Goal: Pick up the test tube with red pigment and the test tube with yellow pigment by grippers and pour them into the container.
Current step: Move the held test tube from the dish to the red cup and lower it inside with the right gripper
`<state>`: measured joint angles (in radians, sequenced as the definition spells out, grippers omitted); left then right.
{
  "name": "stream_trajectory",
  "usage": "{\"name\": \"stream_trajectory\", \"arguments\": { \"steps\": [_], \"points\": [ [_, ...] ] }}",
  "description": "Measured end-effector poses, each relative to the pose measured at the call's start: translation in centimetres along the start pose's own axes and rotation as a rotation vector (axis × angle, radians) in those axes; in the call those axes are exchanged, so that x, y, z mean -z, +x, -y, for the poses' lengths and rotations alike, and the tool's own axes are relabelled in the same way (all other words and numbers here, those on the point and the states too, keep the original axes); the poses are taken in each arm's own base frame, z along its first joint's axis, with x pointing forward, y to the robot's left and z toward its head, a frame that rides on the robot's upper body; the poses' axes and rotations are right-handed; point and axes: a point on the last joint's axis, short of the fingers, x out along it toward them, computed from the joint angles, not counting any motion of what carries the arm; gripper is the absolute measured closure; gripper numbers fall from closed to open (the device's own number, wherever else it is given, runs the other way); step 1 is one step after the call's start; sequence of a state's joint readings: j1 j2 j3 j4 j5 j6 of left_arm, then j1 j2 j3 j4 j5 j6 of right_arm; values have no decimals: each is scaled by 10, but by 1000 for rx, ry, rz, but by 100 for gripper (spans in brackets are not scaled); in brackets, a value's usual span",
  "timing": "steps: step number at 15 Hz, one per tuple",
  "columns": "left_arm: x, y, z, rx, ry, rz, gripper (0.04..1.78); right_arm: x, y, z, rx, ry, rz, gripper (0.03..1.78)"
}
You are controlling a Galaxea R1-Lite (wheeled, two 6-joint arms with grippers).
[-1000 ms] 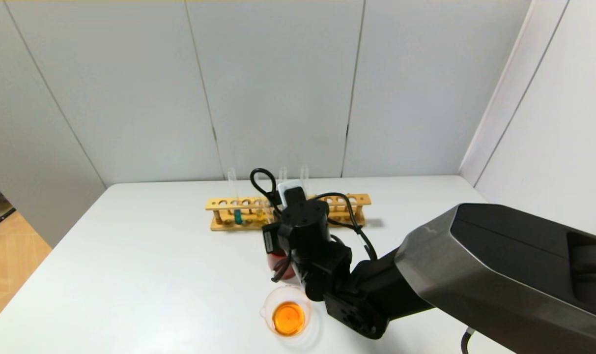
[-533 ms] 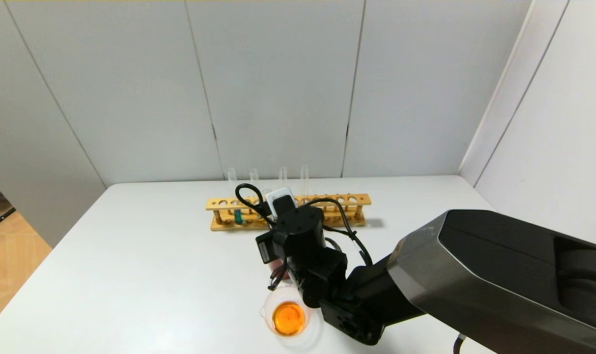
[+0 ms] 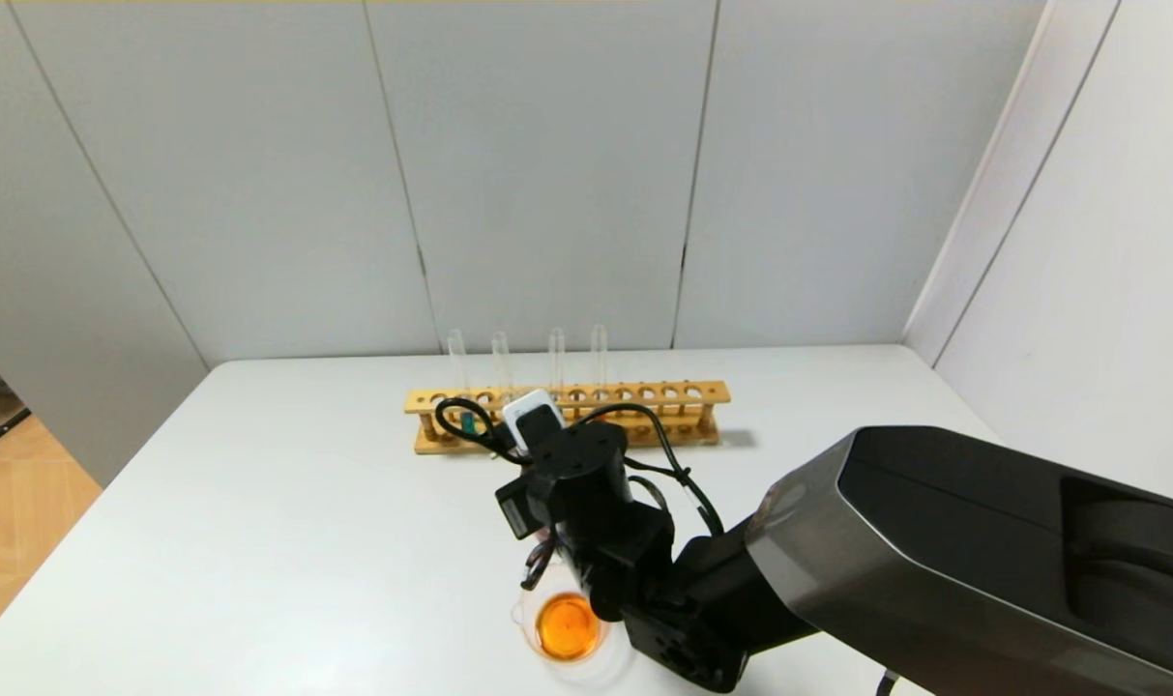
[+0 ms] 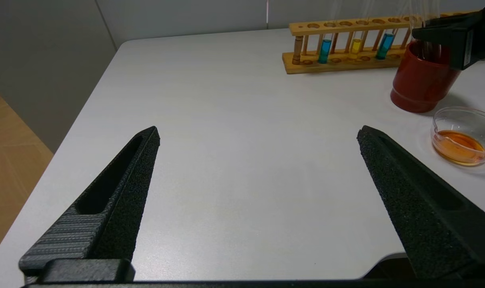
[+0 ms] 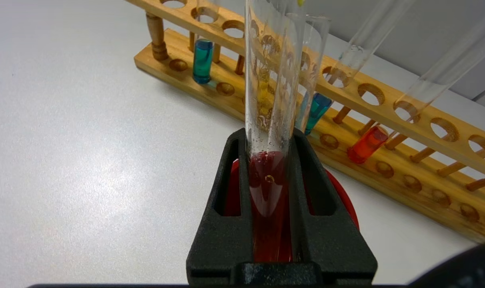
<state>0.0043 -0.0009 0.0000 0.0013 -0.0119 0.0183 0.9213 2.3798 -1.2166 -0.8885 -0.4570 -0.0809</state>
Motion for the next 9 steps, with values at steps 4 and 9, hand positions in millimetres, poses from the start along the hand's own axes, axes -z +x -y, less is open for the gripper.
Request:
{"name": "stream_trajectory", "arguments": {
  "steps": [4,9],
  "points": [
    [0,0,0,0,0,0,7,2,0,-2,-28,-51,-13,153],
    [0,0,0,0,0,0,7,4,1,-3,-39,-55,-28,149]
  ]
}}
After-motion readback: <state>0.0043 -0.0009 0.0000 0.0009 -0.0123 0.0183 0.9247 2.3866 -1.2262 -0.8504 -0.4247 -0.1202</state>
